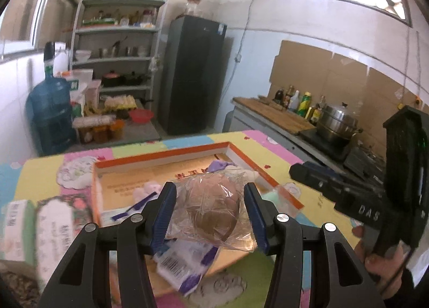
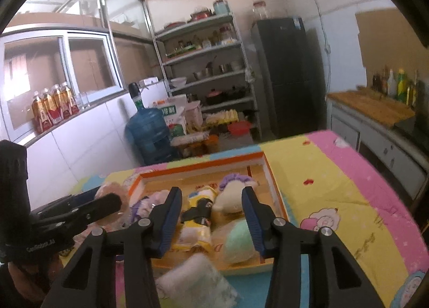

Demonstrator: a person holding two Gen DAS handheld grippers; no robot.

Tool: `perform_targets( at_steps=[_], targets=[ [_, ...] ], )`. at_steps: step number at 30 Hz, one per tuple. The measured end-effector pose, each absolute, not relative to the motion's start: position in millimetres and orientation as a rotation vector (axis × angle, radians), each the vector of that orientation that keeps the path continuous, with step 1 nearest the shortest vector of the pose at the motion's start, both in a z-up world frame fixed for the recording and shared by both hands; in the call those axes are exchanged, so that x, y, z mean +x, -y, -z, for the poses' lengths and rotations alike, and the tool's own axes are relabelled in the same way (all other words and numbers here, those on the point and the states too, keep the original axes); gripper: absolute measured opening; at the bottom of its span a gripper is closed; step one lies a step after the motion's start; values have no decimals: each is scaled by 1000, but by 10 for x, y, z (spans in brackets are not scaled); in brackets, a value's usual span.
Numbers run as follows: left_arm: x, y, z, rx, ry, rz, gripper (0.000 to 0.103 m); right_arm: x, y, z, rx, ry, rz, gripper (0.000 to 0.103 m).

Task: Organize soft objects
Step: 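Release the soft pack with the right gripper while the left gripper lowers the bun bag into the box, then lower the white-green soft pack into the box with the right gripper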

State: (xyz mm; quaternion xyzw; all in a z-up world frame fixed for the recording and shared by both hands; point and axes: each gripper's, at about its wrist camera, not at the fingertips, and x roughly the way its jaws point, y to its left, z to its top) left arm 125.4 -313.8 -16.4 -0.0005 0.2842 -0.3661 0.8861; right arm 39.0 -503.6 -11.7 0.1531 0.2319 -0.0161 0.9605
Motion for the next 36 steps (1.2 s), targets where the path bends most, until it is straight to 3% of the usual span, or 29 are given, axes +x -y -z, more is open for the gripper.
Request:
perform_targets(
  at_steps=[8, 12, 13, 24, 26, 27, 36],
  targets=[
    [1440, 3351, 259, -3, -609, 742, 54, 236, 5177, 218, 386, -479, -101, 44],
    [1469, 3401, 306, 4, -613, 741, 54, 177, 5070, 371, 345, -610, -278, 79],
    [1476, 3412, 318, 4, -618, 743, 54, 172, 5033, 412, 325, -633, -297, 80],
    [1478, 3423, 349, 4, -618, 737, 54, 298, 4639, 742, 48, -800, -349, 80],
    [1479, 3417, 346, 6, -617, 737, 54, 325, 4607, 770, 35, -813, -344, 72],
    [1479, 3414, 348, 7, -619, 736, 54, 333, 4608, 775, 41, -817, -341, 57],
    [1573, 3374, 366, -4, -628, 726, 54, 270, 4886, 475, 194, -705, -359, 53]
  ],
)
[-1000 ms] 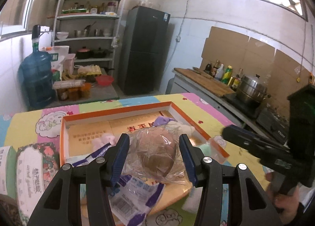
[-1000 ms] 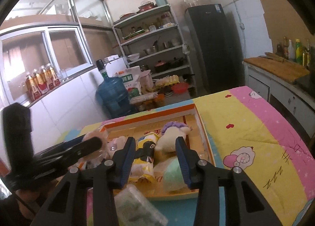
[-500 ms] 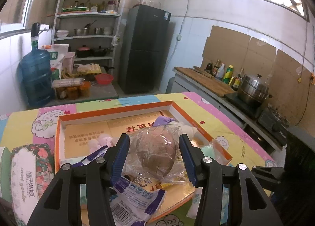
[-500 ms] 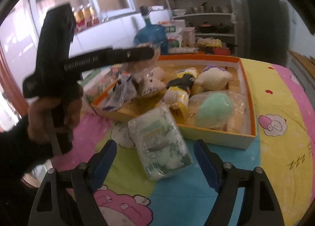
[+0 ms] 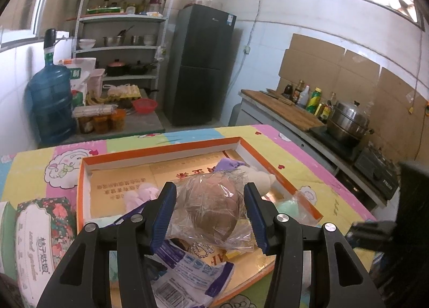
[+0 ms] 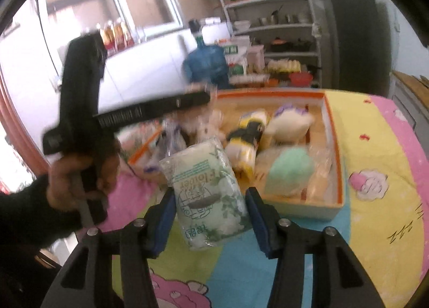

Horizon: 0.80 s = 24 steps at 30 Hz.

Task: Organize soft objects
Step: 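Lower the white-green soft pack into the box with the right gripper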

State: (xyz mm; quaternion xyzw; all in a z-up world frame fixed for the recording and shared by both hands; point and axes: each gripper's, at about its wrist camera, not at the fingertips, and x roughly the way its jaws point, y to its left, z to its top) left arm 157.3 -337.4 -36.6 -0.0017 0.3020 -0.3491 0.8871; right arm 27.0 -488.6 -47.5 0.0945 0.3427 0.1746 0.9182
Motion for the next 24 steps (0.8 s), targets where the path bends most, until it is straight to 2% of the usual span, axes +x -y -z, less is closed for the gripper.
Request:
perform_targets(
  at_steps=[10, 17, 24],
  targets=[
    [1781, 3428, 240, -5, -622, 663, 54, 623, 5065, 92, 169, -603, -259, 53],
    [2166, 3512, 146, -17, -664, 600, 54, 1071, 5006, 177, 96, -666, -228, 53],
    [2516, 3696, 268, 9, -766, 579, 54, 1318, 5022, 303, 73, -720, -200, 53]
  ],
)
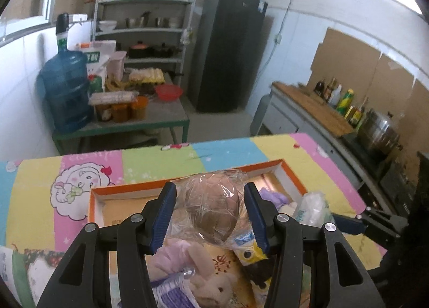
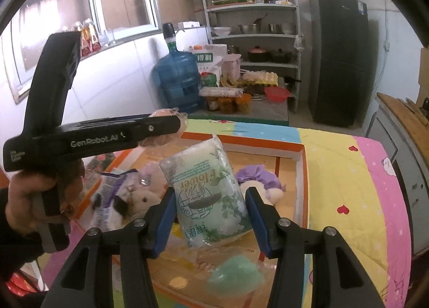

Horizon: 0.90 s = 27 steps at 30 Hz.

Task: Organize soft objects
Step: 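Lower the white-green soft pack into the box with the right gripper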

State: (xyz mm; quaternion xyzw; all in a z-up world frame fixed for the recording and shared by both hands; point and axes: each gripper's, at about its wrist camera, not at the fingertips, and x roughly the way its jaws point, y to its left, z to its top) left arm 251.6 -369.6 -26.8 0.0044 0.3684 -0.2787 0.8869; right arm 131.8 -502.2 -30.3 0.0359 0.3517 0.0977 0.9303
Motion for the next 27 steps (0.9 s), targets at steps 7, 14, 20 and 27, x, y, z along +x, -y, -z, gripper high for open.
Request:
perform_targets(
  at_steps=[7, 14, 20, 27],
  targets=[
    [2709, 3796, 476, 13, -855, 554, 54, 1409, 4995, 408, 24, -752, -162, 53],
    [2824, 3867, 701, 33, -954, 542, 54, 1451, 4907, 480, -30, -769, -150, 53],
    [2883, 3909, 773, 32, -1000, 547, 55, 1457, 4858, 495, -61, -766, -140, 55],
    [2869, 3892, 731, 8, -985, 562, 74, 1443, 4879, 490, -54, -775, -136, 56]
  ],
)
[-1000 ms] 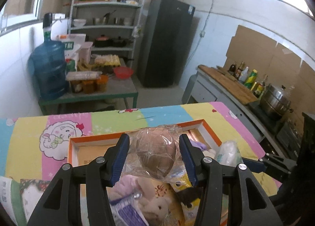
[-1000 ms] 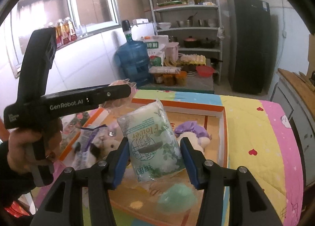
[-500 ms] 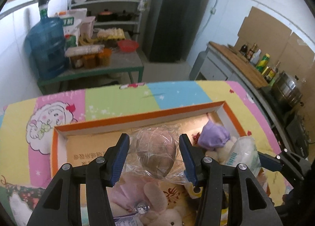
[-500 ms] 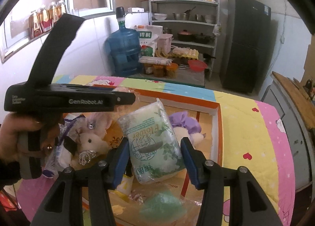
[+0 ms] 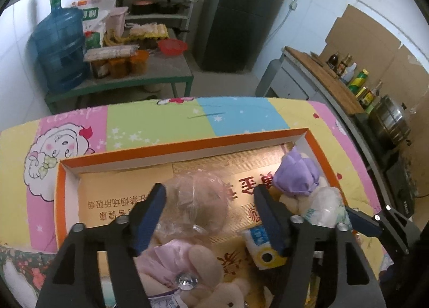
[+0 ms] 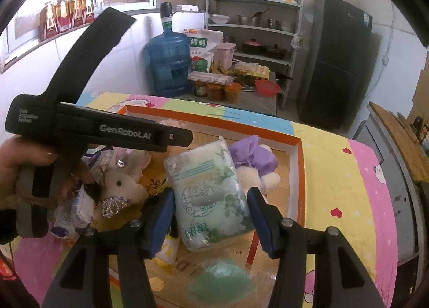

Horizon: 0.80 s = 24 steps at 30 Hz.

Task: Organize soft objects
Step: 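Lower the white-green soft pack into the box with the right gripper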

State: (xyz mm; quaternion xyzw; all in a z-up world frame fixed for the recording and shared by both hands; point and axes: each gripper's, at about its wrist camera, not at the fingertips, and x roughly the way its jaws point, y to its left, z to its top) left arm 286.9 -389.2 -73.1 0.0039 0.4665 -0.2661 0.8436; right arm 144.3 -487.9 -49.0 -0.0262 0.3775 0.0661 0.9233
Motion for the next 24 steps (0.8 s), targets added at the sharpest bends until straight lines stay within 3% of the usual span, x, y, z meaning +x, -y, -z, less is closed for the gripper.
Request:
perform_targets(
  at_steps=[24],
  targets=[
    [2118, 3457, 19, 14, -711, 580, 75, 872, 4741, 4, 20, -639, -121, 58]
  ],
)
